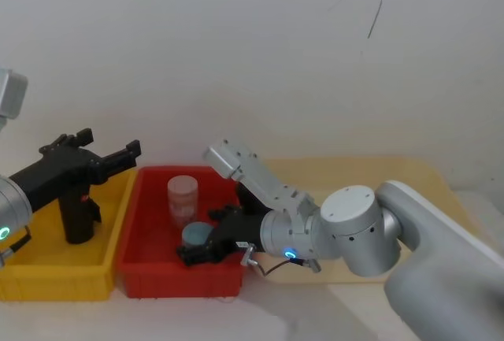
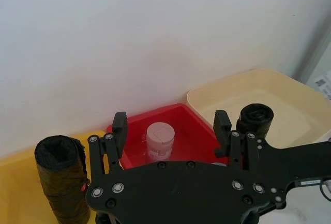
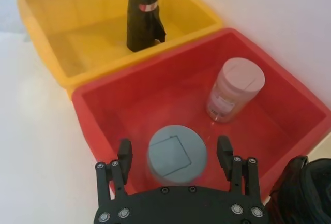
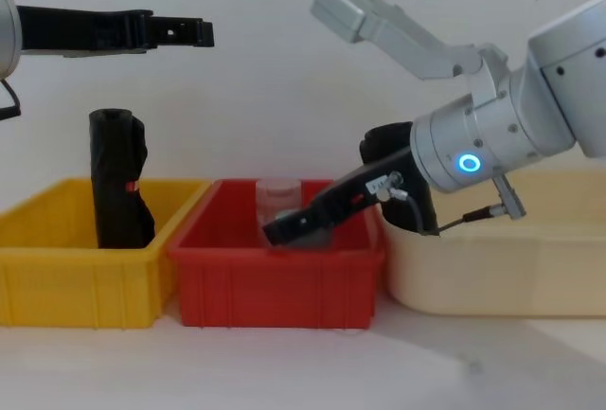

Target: Pick up the garbage bag with the one hand and transfer it to the other hand.

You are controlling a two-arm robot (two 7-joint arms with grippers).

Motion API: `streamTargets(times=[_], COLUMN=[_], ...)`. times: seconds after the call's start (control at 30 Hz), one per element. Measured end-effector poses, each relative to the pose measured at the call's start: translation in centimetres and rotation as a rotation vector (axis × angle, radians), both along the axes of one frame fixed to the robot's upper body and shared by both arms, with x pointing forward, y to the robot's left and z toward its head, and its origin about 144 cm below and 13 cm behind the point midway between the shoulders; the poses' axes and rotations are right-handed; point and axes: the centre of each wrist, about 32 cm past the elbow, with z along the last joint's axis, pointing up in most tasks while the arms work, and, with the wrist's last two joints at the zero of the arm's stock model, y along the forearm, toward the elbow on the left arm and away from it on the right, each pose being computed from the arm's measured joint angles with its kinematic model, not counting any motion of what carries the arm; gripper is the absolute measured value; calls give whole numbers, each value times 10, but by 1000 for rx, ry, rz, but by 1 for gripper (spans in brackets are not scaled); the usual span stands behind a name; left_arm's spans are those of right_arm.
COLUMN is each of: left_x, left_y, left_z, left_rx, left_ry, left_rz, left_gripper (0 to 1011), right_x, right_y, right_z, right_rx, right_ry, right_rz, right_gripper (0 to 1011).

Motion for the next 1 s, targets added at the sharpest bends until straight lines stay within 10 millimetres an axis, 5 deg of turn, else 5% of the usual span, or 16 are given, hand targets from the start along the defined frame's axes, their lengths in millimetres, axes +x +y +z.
streamTargets(times=[0.3, 0.67, 1.0], left_x=[0, 0, 0], left_y=[0, 0, 0], left_z=[0, 0, 0], left_rx=[0, 0, 0], left_ry=[0, 0, 0], left_rz=[0, 0, 0], left_gripper=[1001, 1001, 1001], right_x=[7, 12, 12], right_y=[-2, -3, -4], right_z=[-5, -6, 4], right_rx=[-14, 0, 37], right_ry=[11, 5, -22], right_rz=[-4, -13, -22], right_gripper=[963, 683, 683])
